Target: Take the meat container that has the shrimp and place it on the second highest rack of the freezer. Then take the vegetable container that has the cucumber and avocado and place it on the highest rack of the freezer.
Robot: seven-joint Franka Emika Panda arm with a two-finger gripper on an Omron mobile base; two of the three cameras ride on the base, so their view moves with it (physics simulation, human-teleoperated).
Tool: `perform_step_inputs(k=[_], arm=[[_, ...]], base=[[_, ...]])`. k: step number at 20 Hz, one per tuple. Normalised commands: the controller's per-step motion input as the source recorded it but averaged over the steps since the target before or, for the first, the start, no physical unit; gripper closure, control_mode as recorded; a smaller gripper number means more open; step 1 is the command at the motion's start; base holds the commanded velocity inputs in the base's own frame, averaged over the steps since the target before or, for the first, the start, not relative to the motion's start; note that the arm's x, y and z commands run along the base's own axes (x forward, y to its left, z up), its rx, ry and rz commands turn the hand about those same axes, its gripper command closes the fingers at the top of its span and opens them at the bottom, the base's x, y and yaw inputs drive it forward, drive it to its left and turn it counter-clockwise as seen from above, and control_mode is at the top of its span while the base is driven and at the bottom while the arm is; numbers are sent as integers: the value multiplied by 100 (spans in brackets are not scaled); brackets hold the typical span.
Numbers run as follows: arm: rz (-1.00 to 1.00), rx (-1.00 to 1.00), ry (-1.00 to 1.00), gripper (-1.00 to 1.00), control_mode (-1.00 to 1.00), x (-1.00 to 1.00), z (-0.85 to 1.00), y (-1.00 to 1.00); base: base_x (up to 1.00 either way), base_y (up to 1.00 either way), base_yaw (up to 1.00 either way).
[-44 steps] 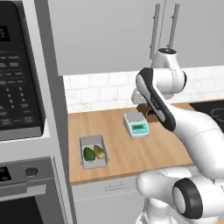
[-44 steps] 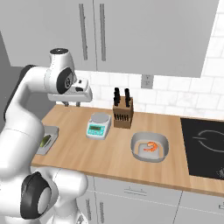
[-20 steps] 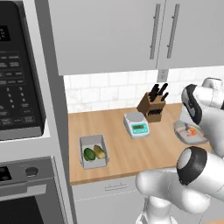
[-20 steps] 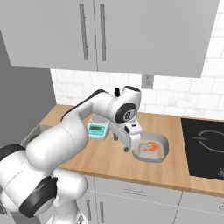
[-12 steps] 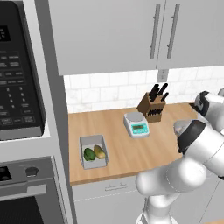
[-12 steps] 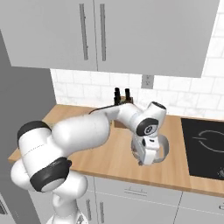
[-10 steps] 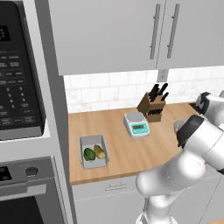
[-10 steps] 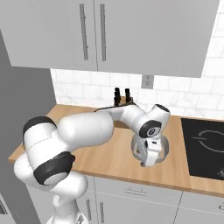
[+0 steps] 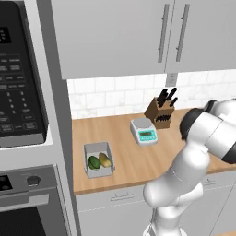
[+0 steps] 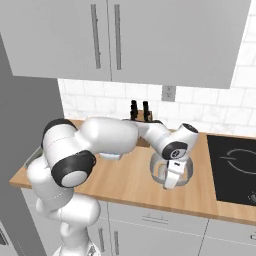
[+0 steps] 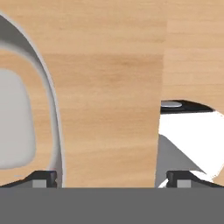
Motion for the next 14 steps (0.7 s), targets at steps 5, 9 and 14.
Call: perform_step_inputs(k=[5,9,14], arm=[[-7,-14,-8,-100,-100,14,-28,0],[0,-8,-7,-100,-100,0,-29,0],[0,-7,0,-100,-100,0,-16,25]], base=[[0,0,0],[0,0,0],[0,0,0]])
